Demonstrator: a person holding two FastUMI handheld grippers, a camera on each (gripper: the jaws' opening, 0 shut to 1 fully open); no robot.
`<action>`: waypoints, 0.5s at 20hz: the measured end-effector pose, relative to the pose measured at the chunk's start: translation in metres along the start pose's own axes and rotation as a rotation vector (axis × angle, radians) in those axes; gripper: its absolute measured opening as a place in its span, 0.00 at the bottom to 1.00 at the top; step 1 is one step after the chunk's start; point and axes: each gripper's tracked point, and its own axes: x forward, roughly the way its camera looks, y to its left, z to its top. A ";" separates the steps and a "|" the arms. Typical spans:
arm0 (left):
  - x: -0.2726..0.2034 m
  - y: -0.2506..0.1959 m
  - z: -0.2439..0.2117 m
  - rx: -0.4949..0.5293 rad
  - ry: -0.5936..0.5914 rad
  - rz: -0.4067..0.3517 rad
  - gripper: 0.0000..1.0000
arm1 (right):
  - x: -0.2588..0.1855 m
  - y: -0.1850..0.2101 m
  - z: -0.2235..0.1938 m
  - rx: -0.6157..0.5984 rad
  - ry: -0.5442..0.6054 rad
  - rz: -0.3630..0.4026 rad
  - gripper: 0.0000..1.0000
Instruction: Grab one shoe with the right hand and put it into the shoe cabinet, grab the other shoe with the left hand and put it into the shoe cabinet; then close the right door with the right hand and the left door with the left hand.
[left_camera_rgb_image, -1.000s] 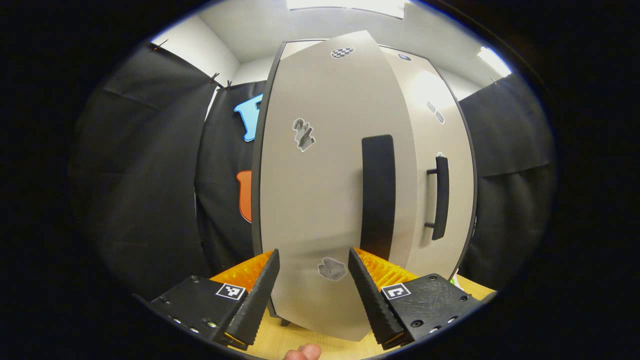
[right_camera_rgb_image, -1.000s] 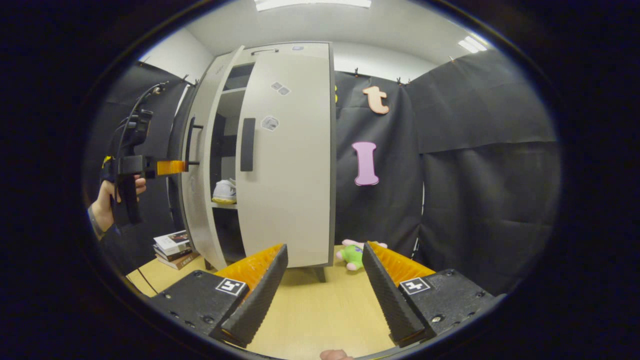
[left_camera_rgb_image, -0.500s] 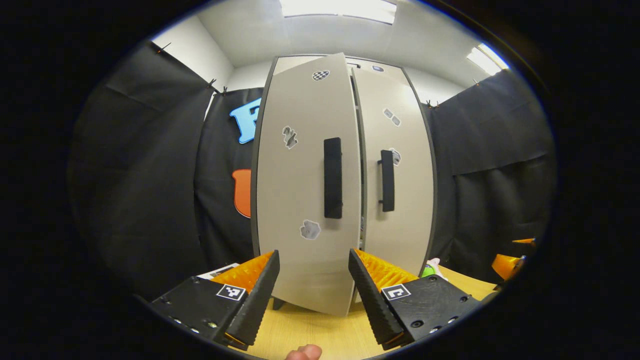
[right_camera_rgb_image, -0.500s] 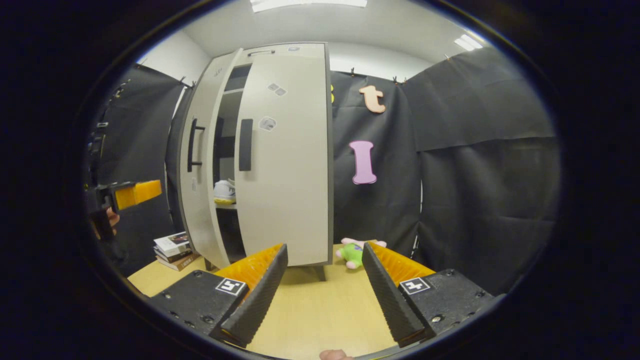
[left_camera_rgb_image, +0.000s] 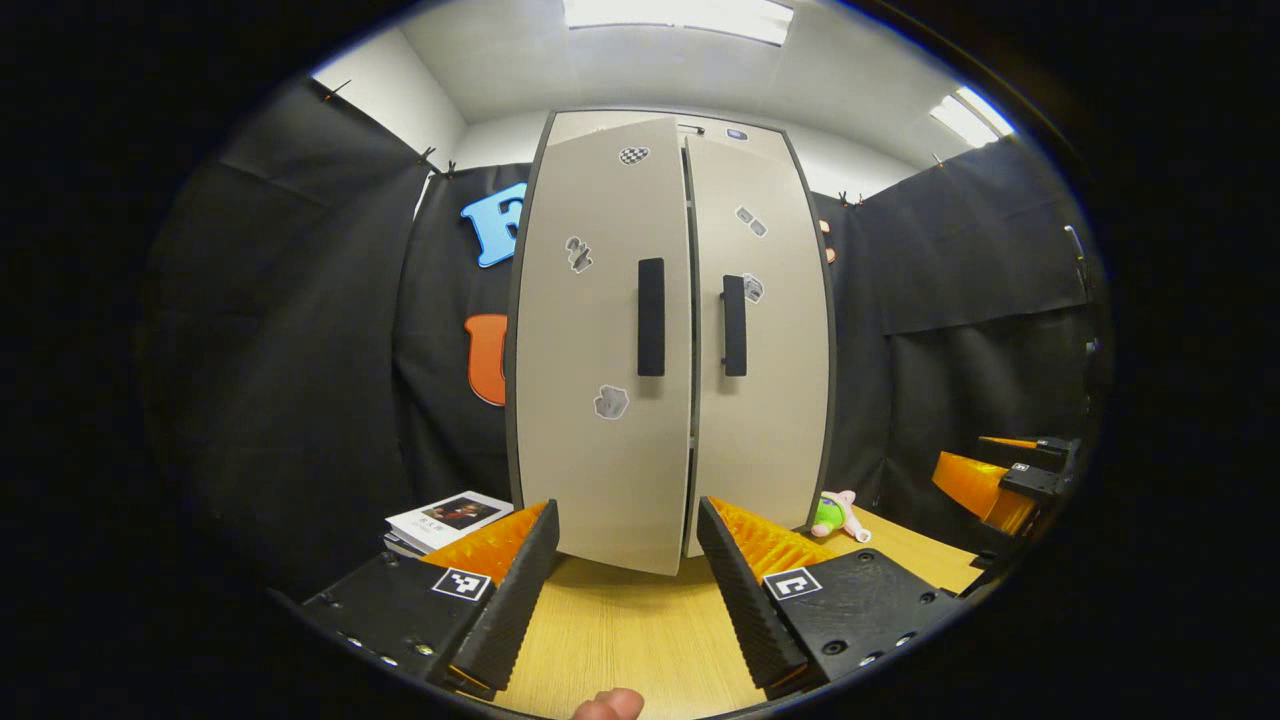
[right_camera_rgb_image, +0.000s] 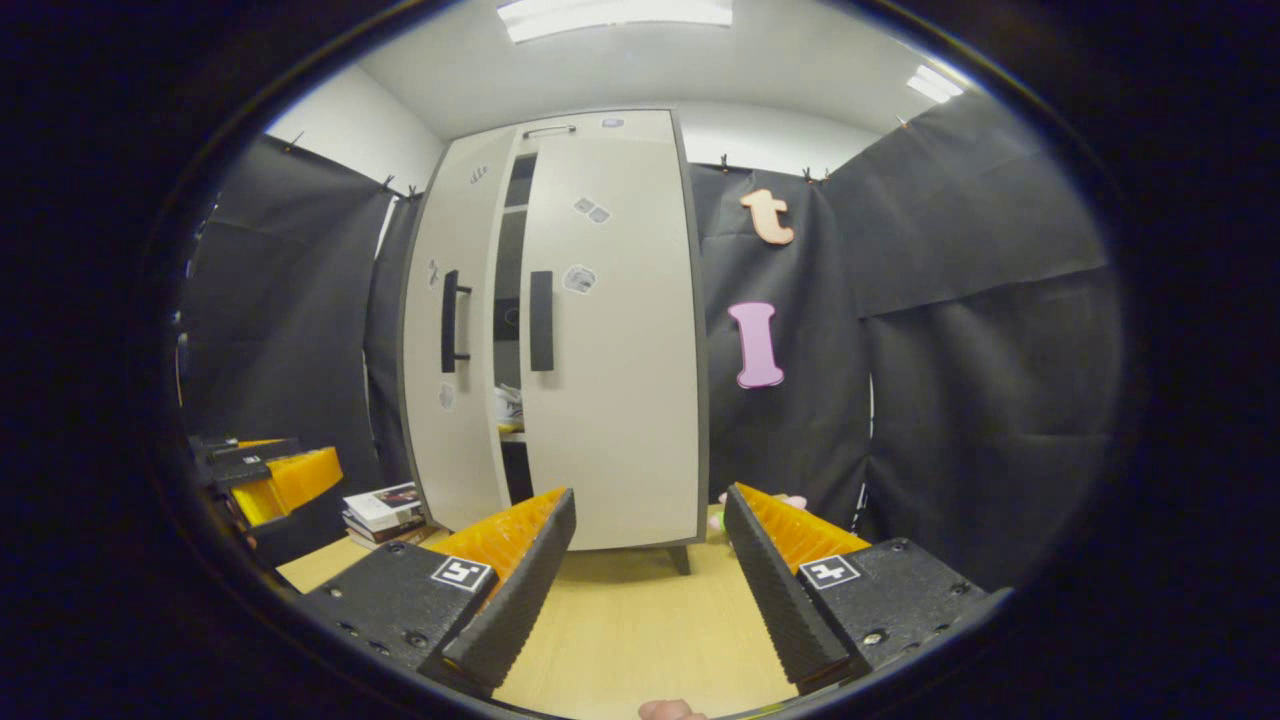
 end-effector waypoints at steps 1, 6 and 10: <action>-0.002 0.000 0.002 -0.008 0.002 0.001 0.84 | -0.002 0.003 0.000 -0.001 -0.001 0.008 0.94; -0.008 0.000 0.010 -0.009 -0.024 0.014 0.84 | -0.007 0.004 0.001 -0.016 -0.002 0.016 0.97; -0.010 -0.005 0.007 0.005 -0.021 0.009 0.84 | -0.010 0.002 -0.001 -0.033 0.012 0.023 0.97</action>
